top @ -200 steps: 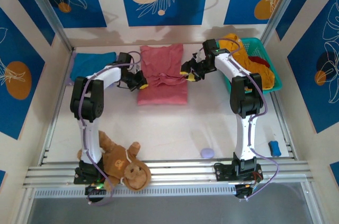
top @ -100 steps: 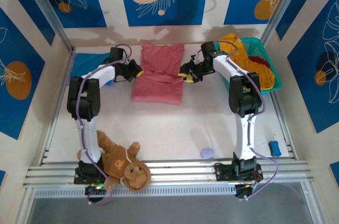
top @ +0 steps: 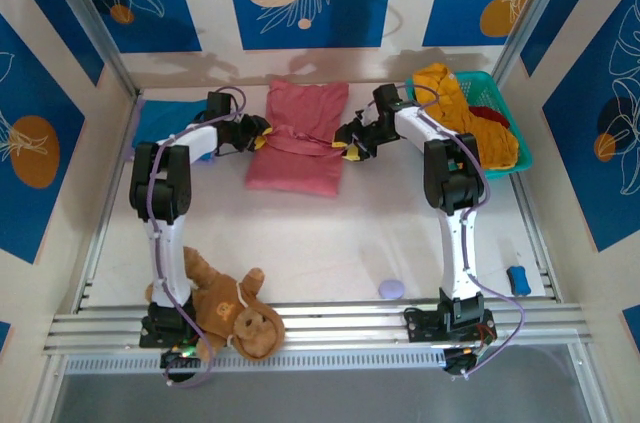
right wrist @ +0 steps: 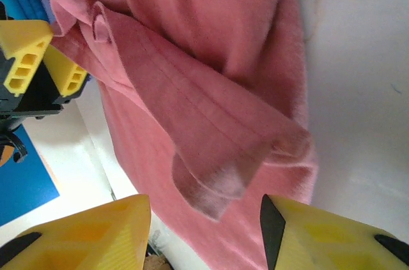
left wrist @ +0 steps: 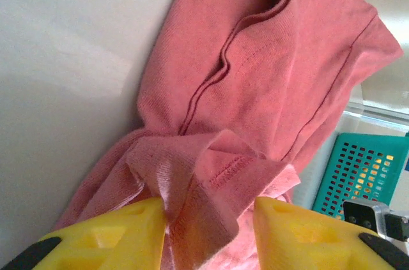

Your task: Fold and stack the t-shirts

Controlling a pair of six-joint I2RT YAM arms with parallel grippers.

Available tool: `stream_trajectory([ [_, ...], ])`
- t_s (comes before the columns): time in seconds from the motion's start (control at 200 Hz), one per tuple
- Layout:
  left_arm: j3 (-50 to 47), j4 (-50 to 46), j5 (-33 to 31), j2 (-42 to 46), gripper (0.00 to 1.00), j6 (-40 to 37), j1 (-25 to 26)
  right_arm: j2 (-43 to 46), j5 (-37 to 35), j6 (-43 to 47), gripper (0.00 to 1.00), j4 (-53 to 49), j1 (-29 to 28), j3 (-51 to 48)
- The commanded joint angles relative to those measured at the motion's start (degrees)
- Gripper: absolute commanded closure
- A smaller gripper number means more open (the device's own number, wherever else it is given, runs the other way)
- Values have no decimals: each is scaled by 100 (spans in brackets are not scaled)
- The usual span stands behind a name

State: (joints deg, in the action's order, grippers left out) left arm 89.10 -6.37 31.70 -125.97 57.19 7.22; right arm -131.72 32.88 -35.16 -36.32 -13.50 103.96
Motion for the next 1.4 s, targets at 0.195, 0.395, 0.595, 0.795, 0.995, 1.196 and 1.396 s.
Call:
stream_trajectory([
  [0.195, 167, 154, 262, -19, 54, 143, 18, -516, 503, -630, 50, 494, 22, 633],
  [0.395, 735, 230, 369, -337, 53, 426, 38, -752, 671, -1326, 50, 1271, 152, 950],
  [0.595, 1123, 327, 235, -545, 54, 685, 7, -682, 214, -1514, 50, 1228, 274, 1222],
  [0.795, 588, -99, 20, 28, 53, -1, 31, 30, -296, -777, 50, 338, 54, 847],
  [0.995, -549, -146, -78, 724, 51, -586, 128, 660, -341, -750, 49, 476, -314, -152],
  [1.196, -1291, 76, 70, 871, 50, -651, 169, 435, -122, -1074, 49, 738, -656, -357],
  [1.396, -1919, 172, -18, 1108, 51, -753, 260, 78, -99, -1104, 50, 696, -810, -576],
])
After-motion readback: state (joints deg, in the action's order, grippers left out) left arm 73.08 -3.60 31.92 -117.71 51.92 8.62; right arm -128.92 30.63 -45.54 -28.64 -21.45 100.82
